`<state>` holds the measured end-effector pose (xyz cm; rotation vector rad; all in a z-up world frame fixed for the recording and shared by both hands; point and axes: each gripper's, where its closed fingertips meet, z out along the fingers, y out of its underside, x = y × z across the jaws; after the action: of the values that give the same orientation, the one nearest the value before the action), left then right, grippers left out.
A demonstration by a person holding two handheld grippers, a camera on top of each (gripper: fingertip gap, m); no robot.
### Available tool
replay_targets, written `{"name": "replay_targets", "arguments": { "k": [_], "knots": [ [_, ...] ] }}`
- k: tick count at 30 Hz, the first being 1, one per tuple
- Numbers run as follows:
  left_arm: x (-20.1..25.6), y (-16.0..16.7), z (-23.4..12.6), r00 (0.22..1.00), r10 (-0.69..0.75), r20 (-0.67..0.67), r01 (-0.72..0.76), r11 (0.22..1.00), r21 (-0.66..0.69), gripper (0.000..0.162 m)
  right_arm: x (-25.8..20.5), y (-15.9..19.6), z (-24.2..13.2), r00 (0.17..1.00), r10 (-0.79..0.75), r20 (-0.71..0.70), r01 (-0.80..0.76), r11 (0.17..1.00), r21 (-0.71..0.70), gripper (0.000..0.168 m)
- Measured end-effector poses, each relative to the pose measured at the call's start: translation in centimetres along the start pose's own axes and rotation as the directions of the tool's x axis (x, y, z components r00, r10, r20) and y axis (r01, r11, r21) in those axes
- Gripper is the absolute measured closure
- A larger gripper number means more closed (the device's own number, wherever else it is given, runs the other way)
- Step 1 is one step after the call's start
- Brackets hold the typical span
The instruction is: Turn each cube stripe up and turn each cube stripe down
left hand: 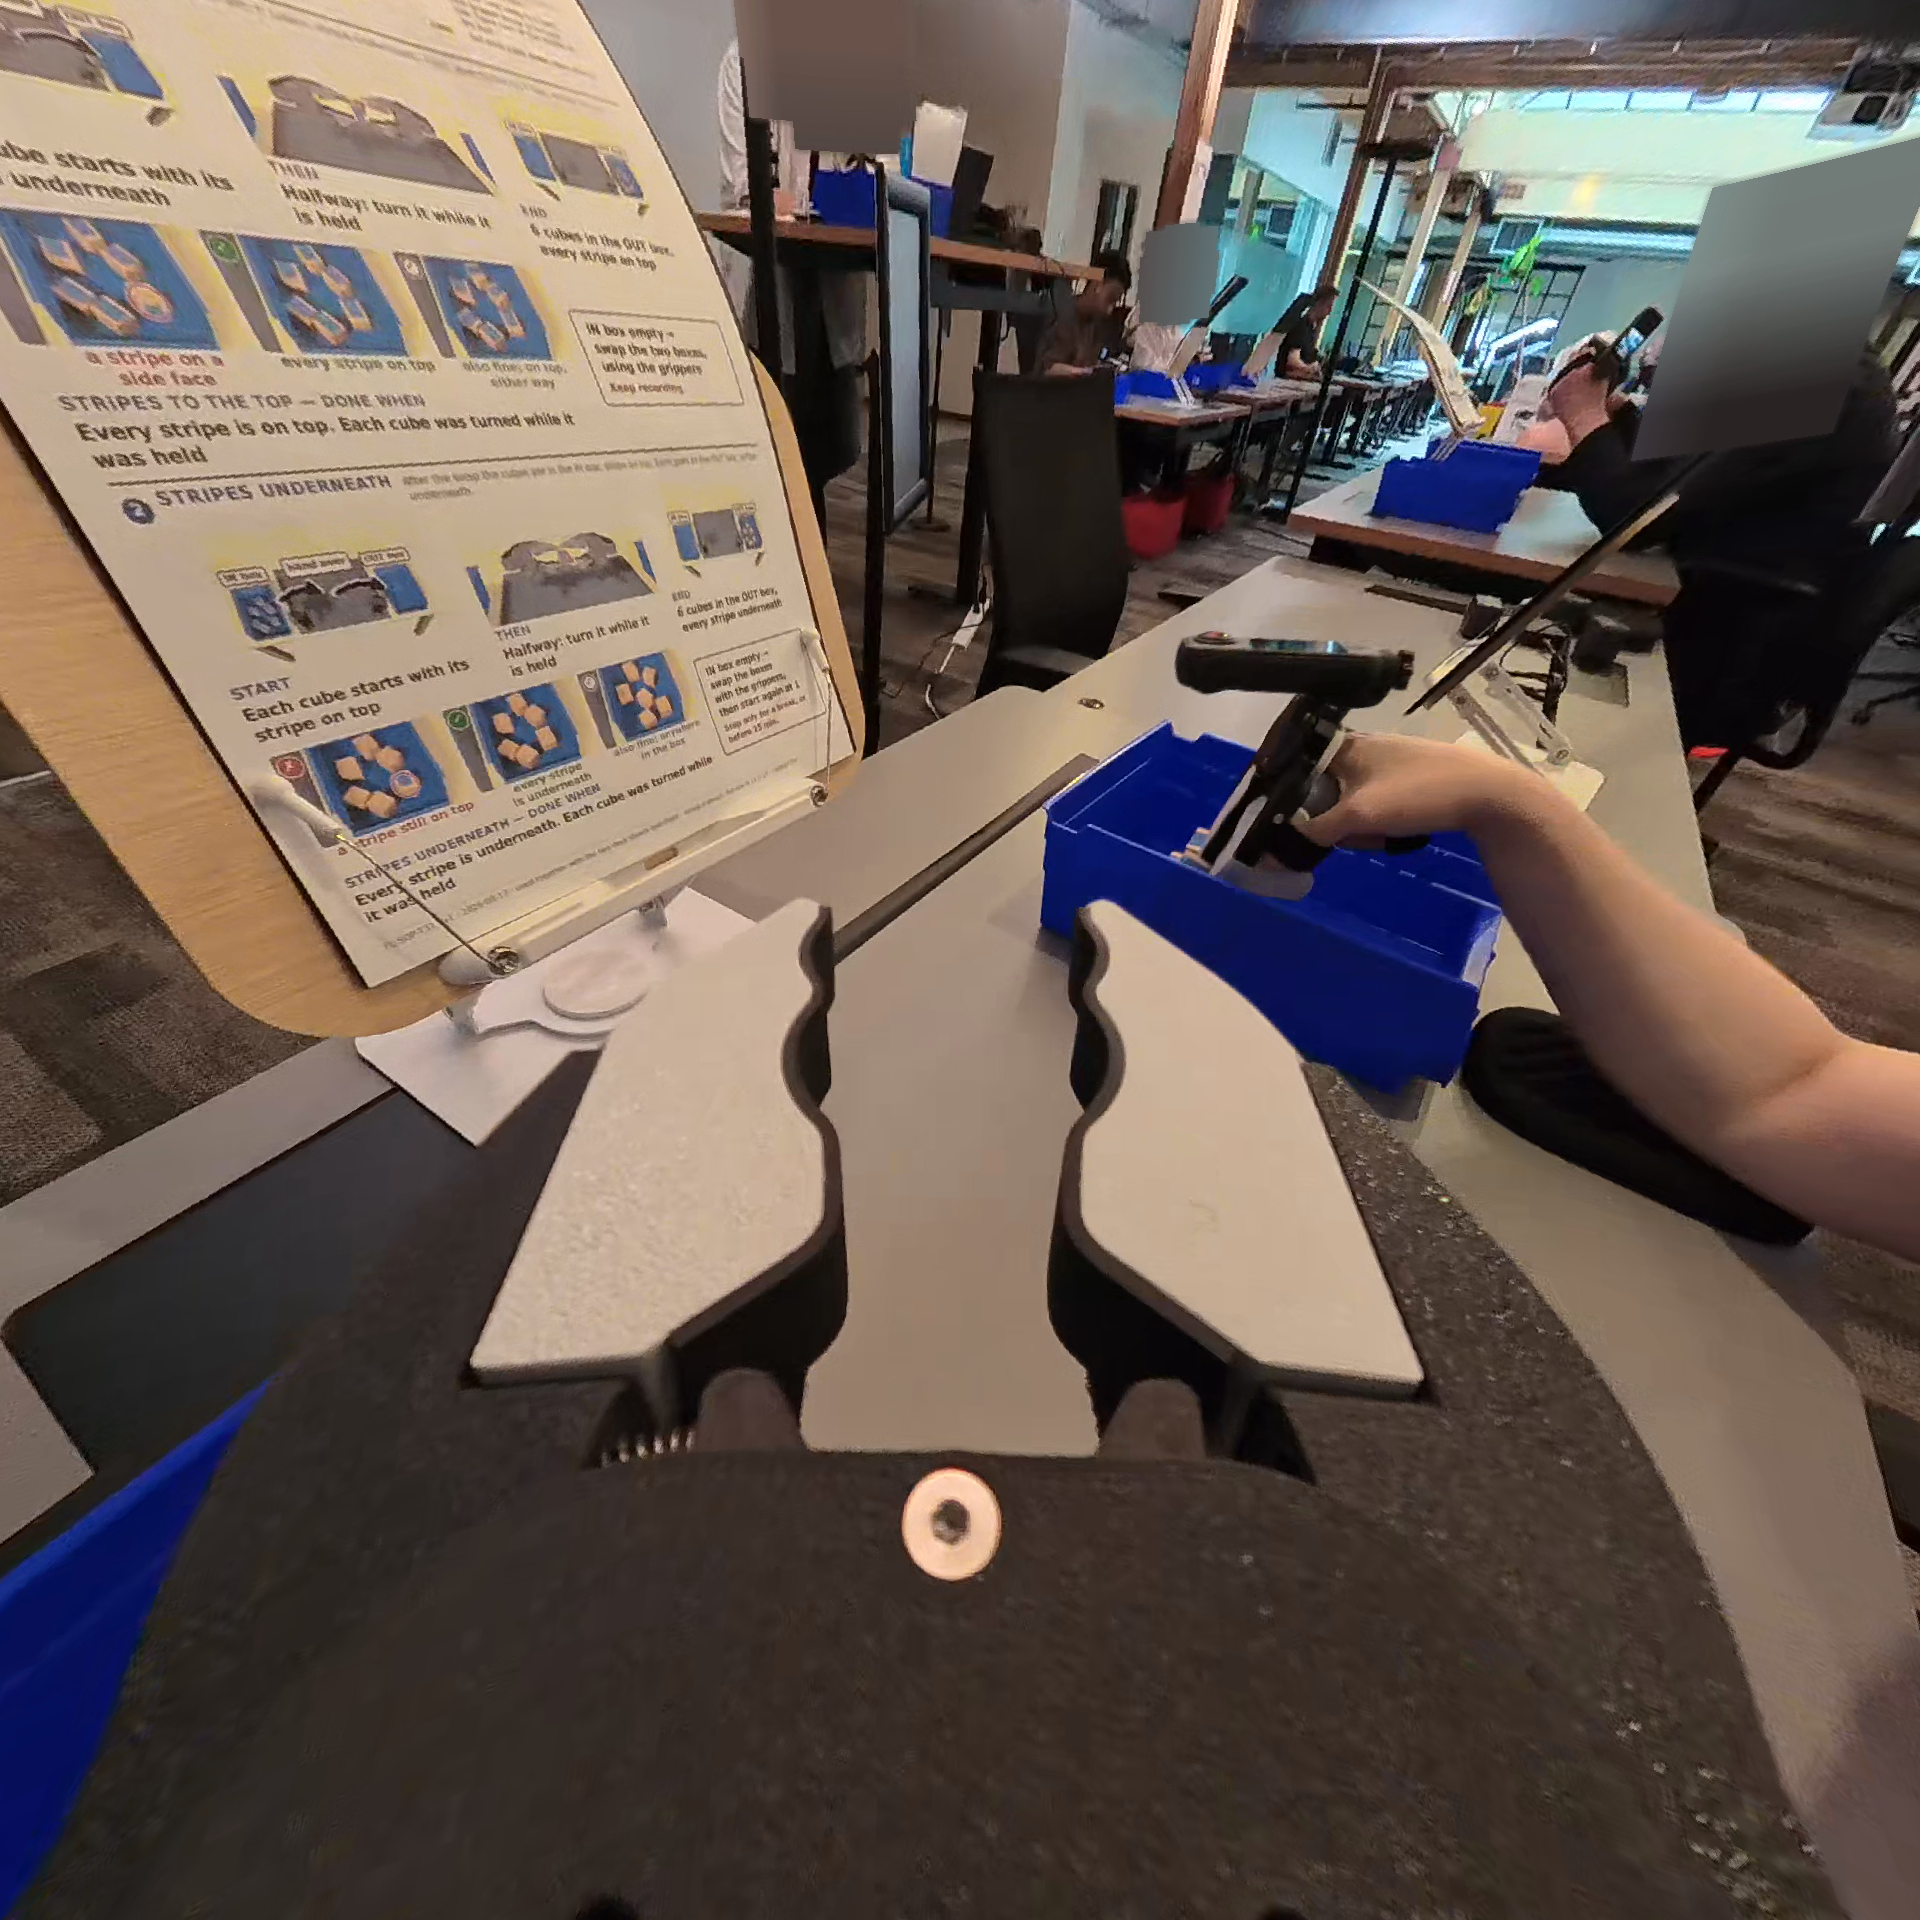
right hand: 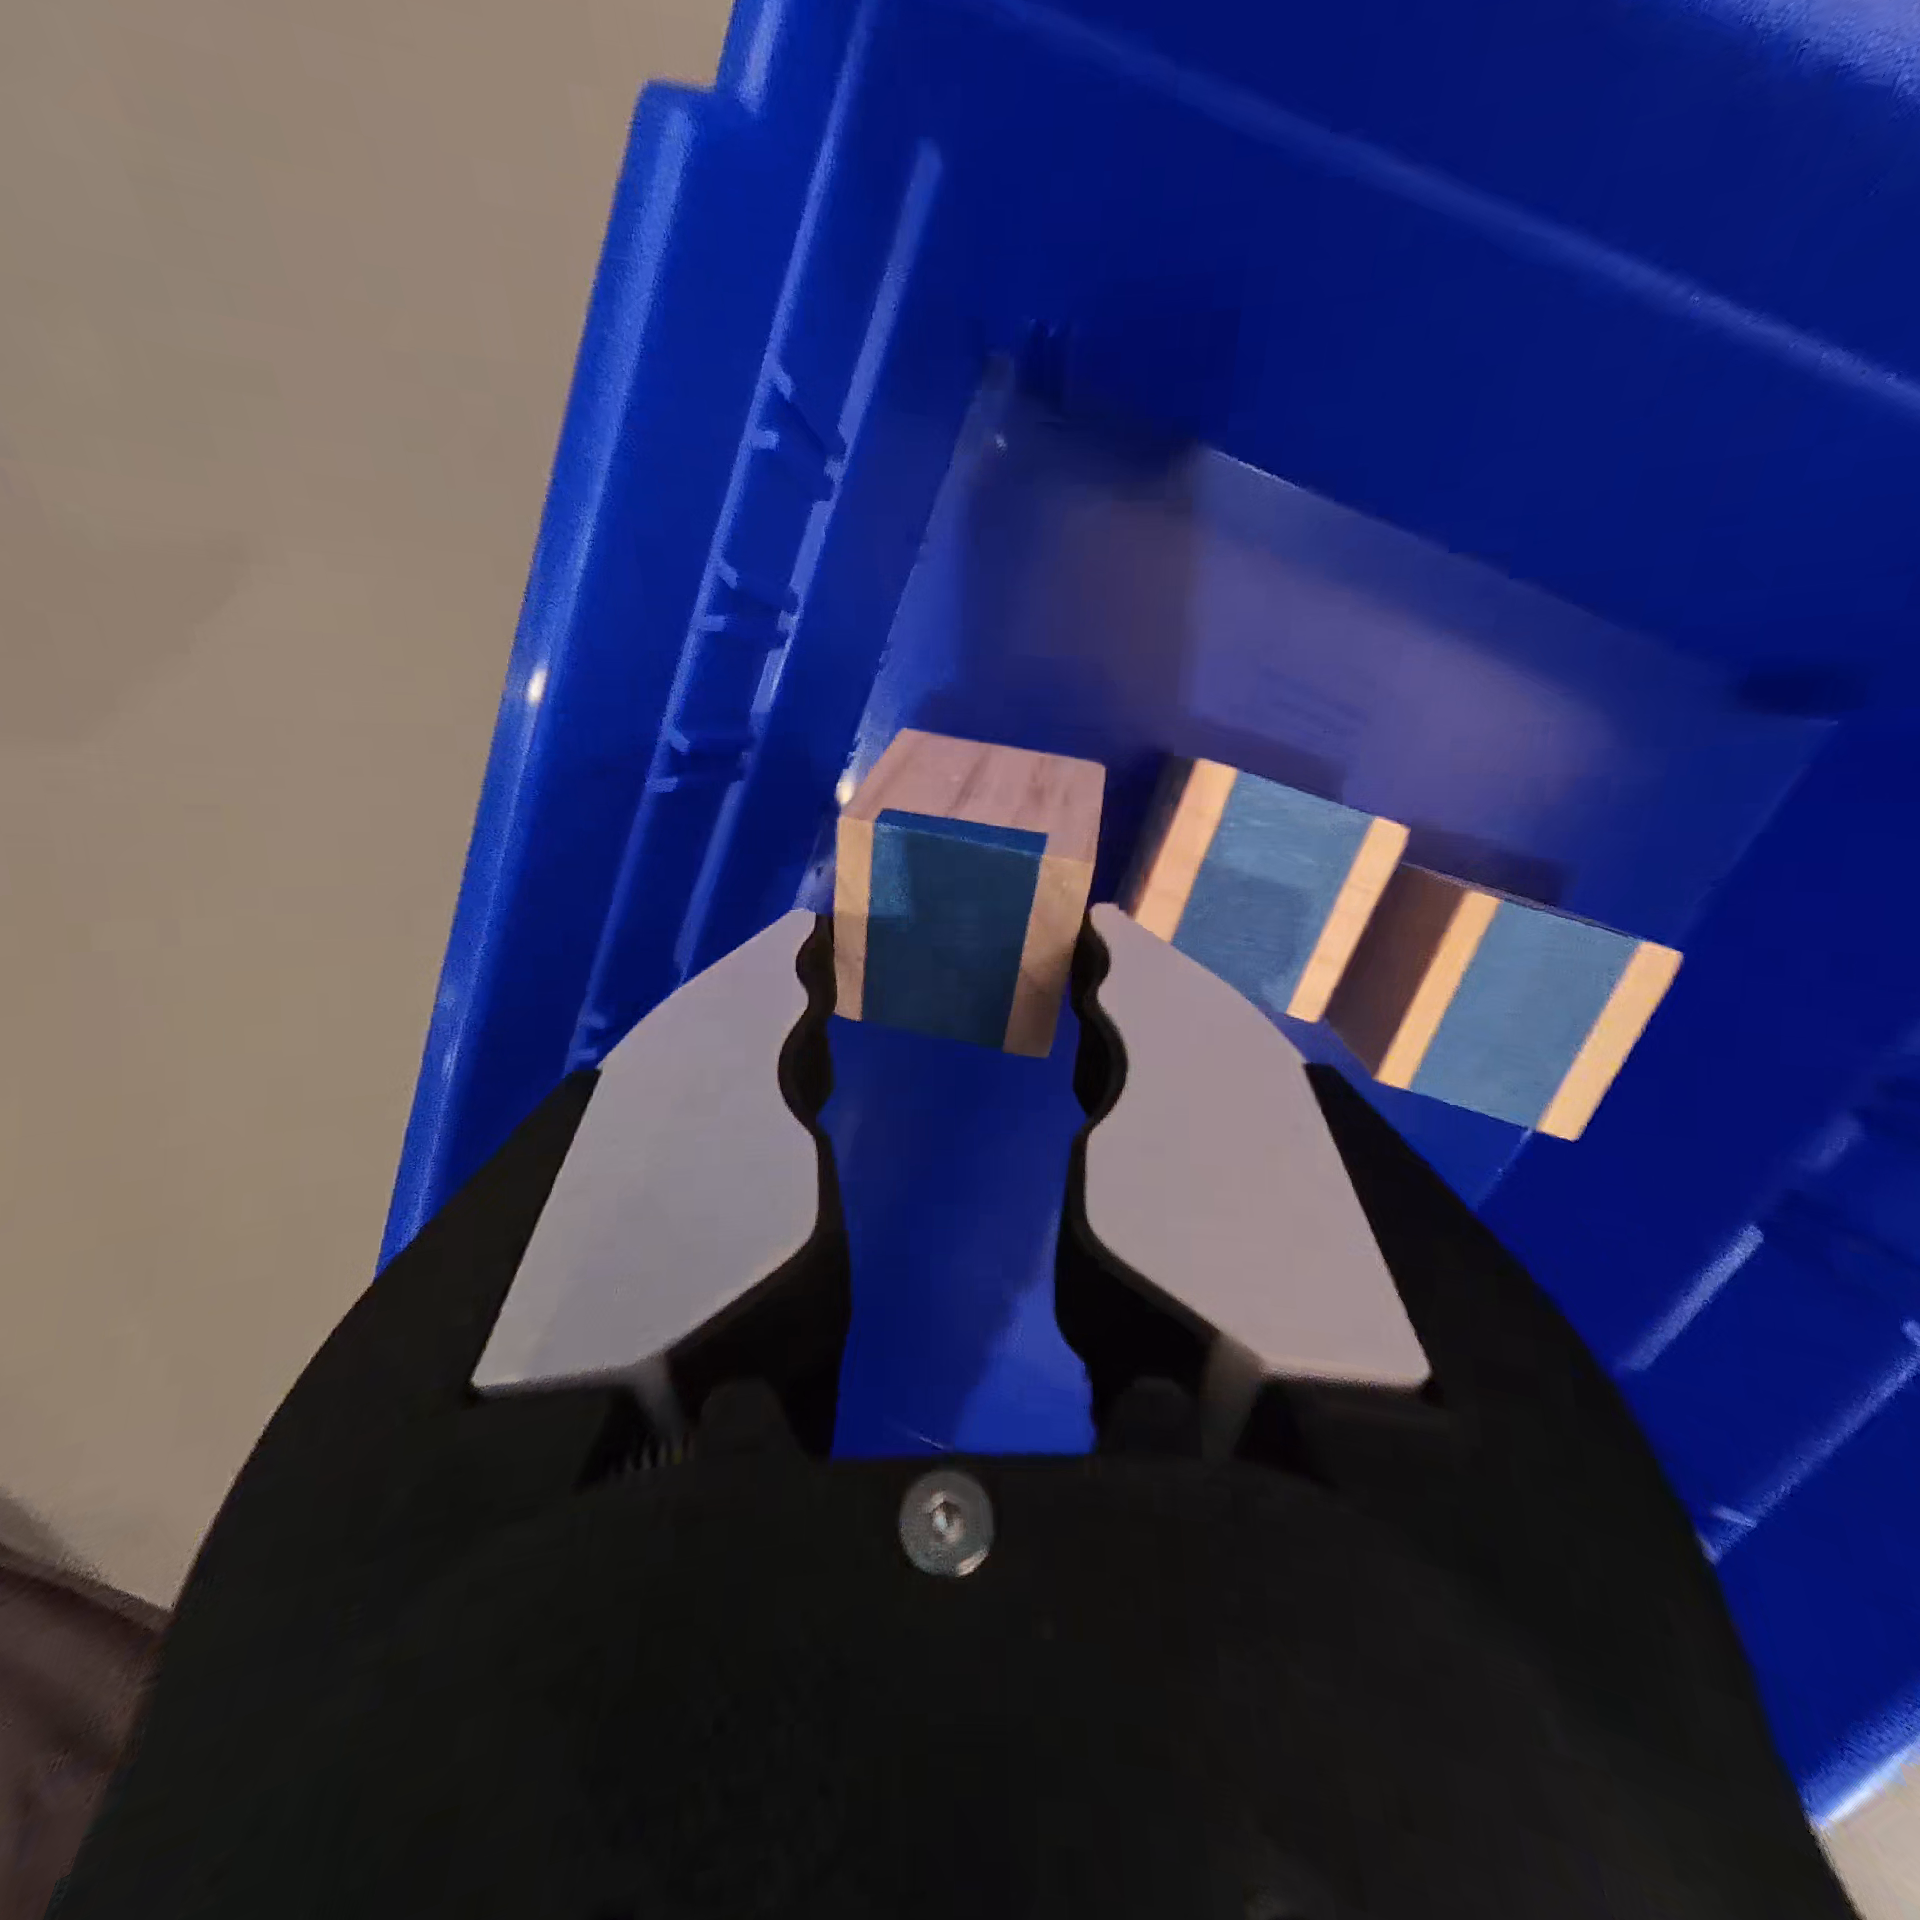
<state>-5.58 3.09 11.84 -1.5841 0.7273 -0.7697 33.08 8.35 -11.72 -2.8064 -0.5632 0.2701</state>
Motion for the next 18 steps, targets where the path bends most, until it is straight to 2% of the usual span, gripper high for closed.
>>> {"name": "replay_targets", "arguments": {
  "k": [3,10,18],
  "knots": [
    [0.4,0.3,0.3,1.0,0.0,-0.013,0.0,1.0,-0.024,0.119,0.5,-0.4,0.5,0.998,0.013,-0.054,-0.012,1.0,0.004,0.123],
    [0.3,1.1,0.6,1.0,-0.014,-0.006,0.013,0.997,-0.074,0.121,0.5,0.1,2.0,0.997,0.024,-0.073,-0.028,0.998,-0.051,0.123],
    [0.5,1.0,0.4,1.0,-0.024,-0.015,0.022,0.996,-0.081,0.121,1.1,-1.2,1.9,0.995,0.022,-0.101,-0.021,1.0,0.011,0.121]
  ]
}}
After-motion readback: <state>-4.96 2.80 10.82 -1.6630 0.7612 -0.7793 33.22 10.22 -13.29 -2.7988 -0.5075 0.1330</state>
